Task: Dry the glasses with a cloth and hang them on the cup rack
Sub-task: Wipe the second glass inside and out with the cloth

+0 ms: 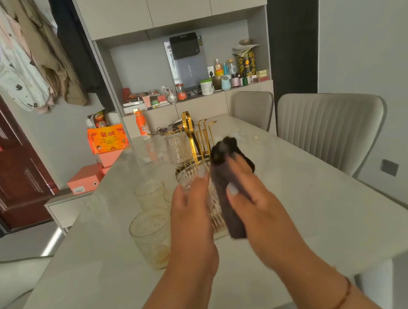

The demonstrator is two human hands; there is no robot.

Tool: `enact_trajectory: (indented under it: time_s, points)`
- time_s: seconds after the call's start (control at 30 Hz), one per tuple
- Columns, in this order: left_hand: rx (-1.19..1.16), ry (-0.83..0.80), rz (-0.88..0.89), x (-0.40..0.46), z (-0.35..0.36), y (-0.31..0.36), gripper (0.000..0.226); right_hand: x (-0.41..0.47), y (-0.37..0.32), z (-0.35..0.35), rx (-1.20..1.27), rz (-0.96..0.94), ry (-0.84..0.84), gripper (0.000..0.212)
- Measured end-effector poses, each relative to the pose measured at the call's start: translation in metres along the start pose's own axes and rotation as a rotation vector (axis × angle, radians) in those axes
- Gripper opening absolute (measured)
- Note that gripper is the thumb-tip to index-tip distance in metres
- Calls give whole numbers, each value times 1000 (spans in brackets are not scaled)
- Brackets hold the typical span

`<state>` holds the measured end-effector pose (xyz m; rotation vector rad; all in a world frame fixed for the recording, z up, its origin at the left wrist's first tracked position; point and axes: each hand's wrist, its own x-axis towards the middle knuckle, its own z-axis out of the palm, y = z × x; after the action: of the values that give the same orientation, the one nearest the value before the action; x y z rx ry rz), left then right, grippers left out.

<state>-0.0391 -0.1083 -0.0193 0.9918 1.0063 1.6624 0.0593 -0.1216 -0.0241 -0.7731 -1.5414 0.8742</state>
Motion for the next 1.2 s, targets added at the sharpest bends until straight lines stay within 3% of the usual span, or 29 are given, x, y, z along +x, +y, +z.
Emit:
enact_trajectory:
  time_s: [0.07,0.17,0.27,0.4,0.53,0.6,0.63,0.67,0.7,0.73,0.8,0.83,0.9,1.07,1.2]
  points:
    - [-43,-56,0,-4,3,-1,52,10,2,-9,340,173,10,28]
    - [-79,-91,-4,-5,5,4,39,6,10,-6,655,230,25,42]
    - [-28,-88,-3,-5,7,9,53,-2,9,-2,667,144,100,46]
    - [49,-40,40,-10,8,6,82,-10,9,-1,432,18,150,51]
    - [28,-118,55,-22,11,16,57,-2,6,3,255,-5,67,41]
    - [23,-245,41,-33,20,27,16,-15,27,-6,256,83,0,32]
    - [77,-340,7,-41,20,33,42,-17,43,-9,346,84,61,36]
    - [83,-393,-2,-51,23,35,53,-19,45,-8,313,107,139,40]
    - [-16,-412,-45,-45,17,24,45,-17,32,-12,297,157,182,40]
    - [-86,-354,-67,-36,17,20,22,-10,23,-10,443,151,96,37]
    - [-49,-237,-10,-20,2,14,82,-4,13,-19,717,250,116,34]
    - [-59,-201,1,-15,-1,12,87,-6,10,-19,733,219,158,31]
    - [-19,-150,50,-16,3,12,78,-3,8,-11,631,191,263,22]
    - [68,-119,122,-23,6,7,72,-7,-2,-7,345,69,315,8]
    - [-24,-208,104,-22,3,9,63,-1,-10,-11,583,178,214,24]
